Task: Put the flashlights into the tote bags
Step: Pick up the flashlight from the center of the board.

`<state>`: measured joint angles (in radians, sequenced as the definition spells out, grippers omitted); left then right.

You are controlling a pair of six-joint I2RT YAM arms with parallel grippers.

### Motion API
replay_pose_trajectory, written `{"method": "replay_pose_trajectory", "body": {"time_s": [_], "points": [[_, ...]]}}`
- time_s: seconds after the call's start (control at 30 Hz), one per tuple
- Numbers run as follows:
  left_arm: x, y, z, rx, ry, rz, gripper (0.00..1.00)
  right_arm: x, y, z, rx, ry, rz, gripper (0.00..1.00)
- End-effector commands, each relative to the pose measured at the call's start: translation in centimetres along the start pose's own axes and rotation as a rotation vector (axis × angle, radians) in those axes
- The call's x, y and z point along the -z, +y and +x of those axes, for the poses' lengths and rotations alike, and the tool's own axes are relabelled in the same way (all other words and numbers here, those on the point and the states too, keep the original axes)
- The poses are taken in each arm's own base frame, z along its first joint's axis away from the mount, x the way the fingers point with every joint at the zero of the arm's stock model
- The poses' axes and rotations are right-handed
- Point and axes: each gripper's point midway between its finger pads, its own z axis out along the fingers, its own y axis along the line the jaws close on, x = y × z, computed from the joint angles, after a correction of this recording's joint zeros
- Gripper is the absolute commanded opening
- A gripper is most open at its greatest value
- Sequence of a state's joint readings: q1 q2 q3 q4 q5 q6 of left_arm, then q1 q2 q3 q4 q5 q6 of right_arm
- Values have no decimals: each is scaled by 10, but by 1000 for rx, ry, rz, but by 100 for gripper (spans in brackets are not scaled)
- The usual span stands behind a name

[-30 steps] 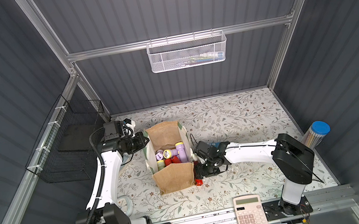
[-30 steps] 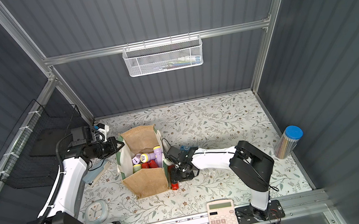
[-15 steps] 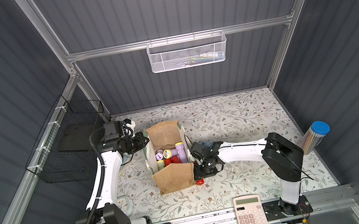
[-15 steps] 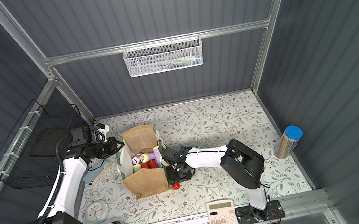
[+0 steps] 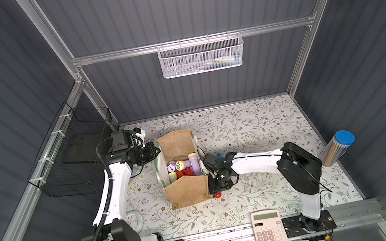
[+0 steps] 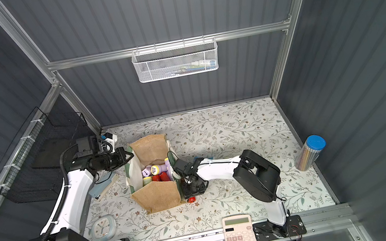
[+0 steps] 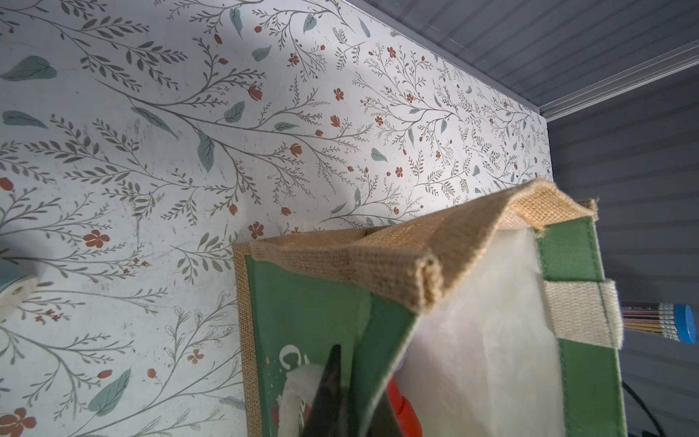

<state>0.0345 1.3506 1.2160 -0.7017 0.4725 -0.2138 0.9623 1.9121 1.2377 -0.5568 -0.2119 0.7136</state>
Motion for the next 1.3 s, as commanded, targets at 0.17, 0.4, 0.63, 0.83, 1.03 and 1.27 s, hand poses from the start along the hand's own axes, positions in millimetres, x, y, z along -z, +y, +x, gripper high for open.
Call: {"method": "replay_pose_trajectory", "body": {"time_s": [0.17,0.4,0.63,0.83,1.03,1.27], "points": [[5,-8,-2,-12,-17,29,0,6,-17,10,-23,-21,62,35],[6,-8,-3,-14,-22,26,0,20,-20,11,-21,-72,45,27],[7,-8,-2,-17,-22,28,0,45,-29,15,-49,-173,19,23],[7,-9,-2,-16,-21,33,0,81,-36,13,-55,-291,3,23],[10,-11,-3,-24,-30,34,0,125,-61,9,-155,-420,-19,24],[10,-11,-2,-24,-26,33,0,181,-86,5,-253,-571,-58,26]]}}
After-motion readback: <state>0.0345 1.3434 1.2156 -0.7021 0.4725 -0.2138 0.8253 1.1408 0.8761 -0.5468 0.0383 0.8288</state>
